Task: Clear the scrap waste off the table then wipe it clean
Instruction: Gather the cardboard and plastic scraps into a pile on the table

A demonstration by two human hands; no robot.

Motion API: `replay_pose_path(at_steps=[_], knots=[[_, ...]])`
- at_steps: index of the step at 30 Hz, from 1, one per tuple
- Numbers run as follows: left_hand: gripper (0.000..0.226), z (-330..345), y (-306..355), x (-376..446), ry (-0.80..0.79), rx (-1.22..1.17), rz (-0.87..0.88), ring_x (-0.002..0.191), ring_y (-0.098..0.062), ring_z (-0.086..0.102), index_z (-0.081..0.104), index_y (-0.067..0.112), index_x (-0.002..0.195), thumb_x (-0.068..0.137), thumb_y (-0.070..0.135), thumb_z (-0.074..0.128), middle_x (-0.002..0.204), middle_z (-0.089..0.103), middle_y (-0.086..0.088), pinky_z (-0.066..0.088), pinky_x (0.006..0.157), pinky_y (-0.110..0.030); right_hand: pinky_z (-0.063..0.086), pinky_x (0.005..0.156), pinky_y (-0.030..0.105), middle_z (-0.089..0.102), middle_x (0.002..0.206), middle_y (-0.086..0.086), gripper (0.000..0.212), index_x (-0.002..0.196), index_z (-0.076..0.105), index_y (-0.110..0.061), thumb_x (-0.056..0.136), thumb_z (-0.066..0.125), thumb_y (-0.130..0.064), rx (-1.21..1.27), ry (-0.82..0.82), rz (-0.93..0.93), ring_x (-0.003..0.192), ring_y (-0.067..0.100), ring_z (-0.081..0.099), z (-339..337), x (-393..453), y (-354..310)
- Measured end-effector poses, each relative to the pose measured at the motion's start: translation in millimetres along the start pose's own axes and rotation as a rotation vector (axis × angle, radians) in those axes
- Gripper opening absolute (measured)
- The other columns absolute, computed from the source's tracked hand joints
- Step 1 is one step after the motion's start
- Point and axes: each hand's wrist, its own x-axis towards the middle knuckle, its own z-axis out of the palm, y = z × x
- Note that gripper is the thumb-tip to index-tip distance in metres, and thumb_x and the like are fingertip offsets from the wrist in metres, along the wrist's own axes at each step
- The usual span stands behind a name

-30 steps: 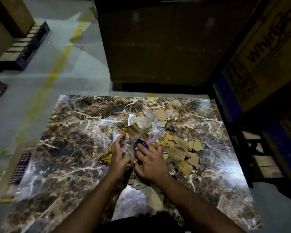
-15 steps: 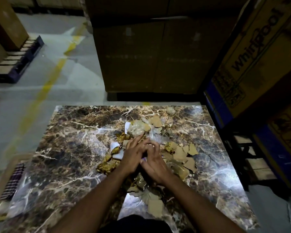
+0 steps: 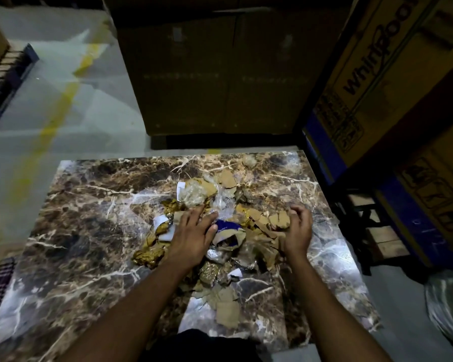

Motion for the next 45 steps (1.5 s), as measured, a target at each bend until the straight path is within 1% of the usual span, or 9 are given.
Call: replay_pose_path(at_steps=[7, 10, 12, 14, 17, 25, 31, 36, 45], knots=[[0.070, -0.5, 8.5, -1.7, -0.012, 0.043, -0.035, 0.152, -0.029, 0.013, 0.031, 0.042, 0.153, 0.096, 0.066, -0.001, 0.168, 0.015, 0.000, 0.023, 0.122, -0.049, 0.007, 0.126, 0.050, 0.016, 0.166, -0.005, 0.074, 0.157, 0.023, -0.032, 0.095, 0.044, -0.067, -0.642, -0.493, -0.053, 0.155, 0.020, 0.011, 13.6, 7.2, 60.4], [0.069, 0.2, 10.5, -2.9, -0.008, 0.032, -0.040, 0.151, -0.029, 0.014, 0.033, 0.041, 0.153, 0.097, 0.066, 0.001, 0.167, 0.017, -0.002, 0.022, 0.122, -0.048, 0.050, 0.102, 0.026, 0.067, 0.131, 0.003, 0.064, 0.141, 0.056, -0.007, 0.088, 0.080, -0.032, -0.327, -0.563, 0.074, 0.117, 0.003, 0.063, 28.9, 17.4, 105.9], [0.069, 0.6, 9.5, -4.8, -0.011, 0.032, -0.042, 0.152, -0.028, 0.013, 0.032, 0.041, 0.153, 0.097, 0.067, 0.001, 0.168, 0.016, -0.001, 0.021, 0.122, -0.048, 0.059, 0.079, 0.024, 0.077, 0.106, -0.003, 0.089, 0.136, 0.062, -0.008, 0.062, 0.096, -0.046, 0.183, -0.659, 0.246, 0.092, 0.003, 0.072, 45.8, 36.4, 147.8], [0.069, 0.4, 8.5, -6.3, -0.016, 0.024, -0.046, 0.152, -0.027, 0.011, 0.031, 0.042, 0.154, 0.097, 0.067, 0.000, 0.168, 0.014, 0.000, 0.020, 0.123, -0.048, 0.055, 0.078, 0.022, 0.077, 0.101, -0.012, 0.067, 0.105, 0.080, -0.029, 0.049, 0.094, -0.063, 0.273, -0.723, 0.185, 0.088, 0.003, 0.072, 41.0, 36.2, 143.8], [0.071, -2.2, 10.5, -6.0, -0.019, 0.014, -0.054, 0.153, -0.027, 0.010, 0.030, 0.043, 0.154, 0.095, 0.069, -0.001, 0.168, 0.014, 0.000, 0.021, 0.122, -0.049, 0.054, 0.086, 0.035, 0.074, 0.119, 0.003, 0.017, 0.090, 0.080, -0.036, 0.092, 0.065, -0.045, 0.044, -0.692, 0.140, 0.105, 0.034, 0.069, 24.5, 25.0, 46.3], [0.075, -3.3, 10.9, -9.0, -0.011, 0.010, -0.052, 0.153, -0.027, 0.011, 0.028, 0.043, 0.155, 0.095, 0.071, -0.006, 0.168, 0.014, 0.000, 0.021, 0.123, -0.046, 0.036, 0.114, 0.042, 0.041, 0.157, 0.006, 0.047, 0.152, 0.043, -0.025, 0.110, 0.029, -0.041, -0.303, -0.835, 0.045, 0.141, 0.027, 0.041, 62.7, 75.3, -31.8], [0.064, -6.1, 11.5, -9.8, -0.042, -0.003, -0.073, 0.154, -0.026, 0.009, 0.022, 0.046, 0.155, 0.098, 0.067, 0.003, 0.169, 0.009, 0.002, 0.022, 0.122, -0.046, 0.050, 0.099, 0.047, 0.067, 0.127, 0.006, 0.061, 0.120, 0.066, -0.037, 0.094, 0.030, -0.078, -0.477, -1.068, 0.095, 0.107, 0.026, 0.065, 102.4, 54.7, -20.1], [0.052, -6.7, 13.9, -10.7, -0.035, -0.006, -0.097, 0.154, -0.025, 0.006, 0.023, 0.046, 0.155, 0.105, 0.059, 0.017, 0.169, 0.006, 0.005, 0.022, 0.121, -0.044, 0.053, 0.088, 0.043, 0.070, 0.106, 0.007, 0.039, 0.107, 0.073, -0.018, 0.102, 0.042, -0.042, -0.452, -0.757, -0.238, 0.095, 0.024, 0.063, 113.4, 103.8, -32.6], [0.052, -3.2, 11.9, -8.0, -0.022, 0.028, -0.110, 0.153, -0.022, 0.008, 0.021, 0.048, 0.155, 0.104, 0.060, 0.020, 0.169, 0.006, 0.008, 0.027, 0.119, -0.042, 0.015, 0.123, 0.056, 0.002, 0.170, 0.008, 0.073, 0.158, 0.025, -0.039, 0.096, 0.061, -0.047, -1.019, -0.928, -0.315, 0.155, 0.038, 0.007, 165.5, 193.5, -26.9]])
